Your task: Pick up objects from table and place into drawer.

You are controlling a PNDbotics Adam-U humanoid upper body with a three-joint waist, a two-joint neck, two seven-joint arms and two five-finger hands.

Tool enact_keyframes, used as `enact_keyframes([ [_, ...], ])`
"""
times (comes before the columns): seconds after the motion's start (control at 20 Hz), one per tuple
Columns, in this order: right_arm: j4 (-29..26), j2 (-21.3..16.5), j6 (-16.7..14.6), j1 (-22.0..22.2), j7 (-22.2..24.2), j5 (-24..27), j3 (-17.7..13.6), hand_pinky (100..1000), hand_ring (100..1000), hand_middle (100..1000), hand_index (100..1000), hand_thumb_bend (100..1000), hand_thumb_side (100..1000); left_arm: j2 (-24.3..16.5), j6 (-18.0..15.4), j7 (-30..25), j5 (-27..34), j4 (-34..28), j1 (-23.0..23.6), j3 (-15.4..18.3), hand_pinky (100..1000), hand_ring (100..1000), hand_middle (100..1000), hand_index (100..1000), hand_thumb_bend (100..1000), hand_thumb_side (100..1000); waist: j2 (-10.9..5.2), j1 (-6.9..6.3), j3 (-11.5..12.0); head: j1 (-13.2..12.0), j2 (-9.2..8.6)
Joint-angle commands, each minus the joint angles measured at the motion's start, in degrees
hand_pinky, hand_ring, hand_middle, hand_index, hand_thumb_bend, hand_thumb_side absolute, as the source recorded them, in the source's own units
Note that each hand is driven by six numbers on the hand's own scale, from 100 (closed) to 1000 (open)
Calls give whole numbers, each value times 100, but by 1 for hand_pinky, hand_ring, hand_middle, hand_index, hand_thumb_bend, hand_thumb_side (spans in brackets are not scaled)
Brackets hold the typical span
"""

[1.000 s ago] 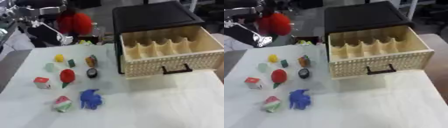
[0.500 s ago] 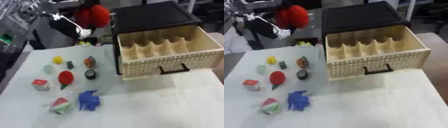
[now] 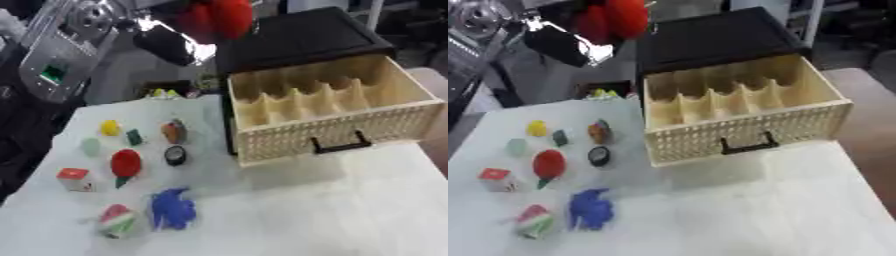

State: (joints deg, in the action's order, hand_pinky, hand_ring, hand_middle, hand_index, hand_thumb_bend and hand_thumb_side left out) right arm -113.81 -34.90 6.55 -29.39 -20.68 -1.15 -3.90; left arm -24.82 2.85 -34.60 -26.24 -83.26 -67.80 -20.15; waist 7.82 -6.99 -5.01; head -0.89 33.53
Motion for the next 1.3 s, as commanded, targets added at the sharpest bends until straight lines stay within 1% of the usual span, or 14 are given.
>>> enact_keyframes([
  [0.05,-79,-58,4,-129,37,41,-28,243,404,403,734,324,695,40,85,158,39,27,-183,92,102,364,367,506,100,332,-66,22,-24,-37,-114],
  [0.3,-79,-29,14,-164,63,49,-26,242,404,402,734,323,694,278,305,544,100,187,-255,80,100,364,367,503,100,354,-37,-10,-90,-78,-163],
  [0.5,-79,-10,15,-196,82,55,-20,241,403,401,734,321,694,425,415,785,140,339,-262,24,100,364,367,502,100,374,-9,-34,-128,-101,-187],
  [0.8,-79,14,25,-227,126,63,-10,239,402,400,733,319,693,524,453,1030,41,537,-248,-55,104,371,373,508,100,381,25,-84,-177,-105,-217],
  [1.0,-79,15,30,-234,142,61,-13,238,401,399,733,319,693,559,420,1085,-64,689,-217,-95,113,379,379,517,100,393,45,-105,-186,-106,-227],
  [1.25,-79,29,42,-235,149,59,-22,238,401,399,734,312,692,584,376,973,-1,771,-186,-141,148,411,407,544,100,467,53,-126,-202,-94,-231],
  [1.3,-79,34,44,-235,151,60,-24,238,401,399,733,315,691,585,372,954,13,775,-182,-147,163,429,424,562,100,503,55,-129,-205,-94,-234],
])
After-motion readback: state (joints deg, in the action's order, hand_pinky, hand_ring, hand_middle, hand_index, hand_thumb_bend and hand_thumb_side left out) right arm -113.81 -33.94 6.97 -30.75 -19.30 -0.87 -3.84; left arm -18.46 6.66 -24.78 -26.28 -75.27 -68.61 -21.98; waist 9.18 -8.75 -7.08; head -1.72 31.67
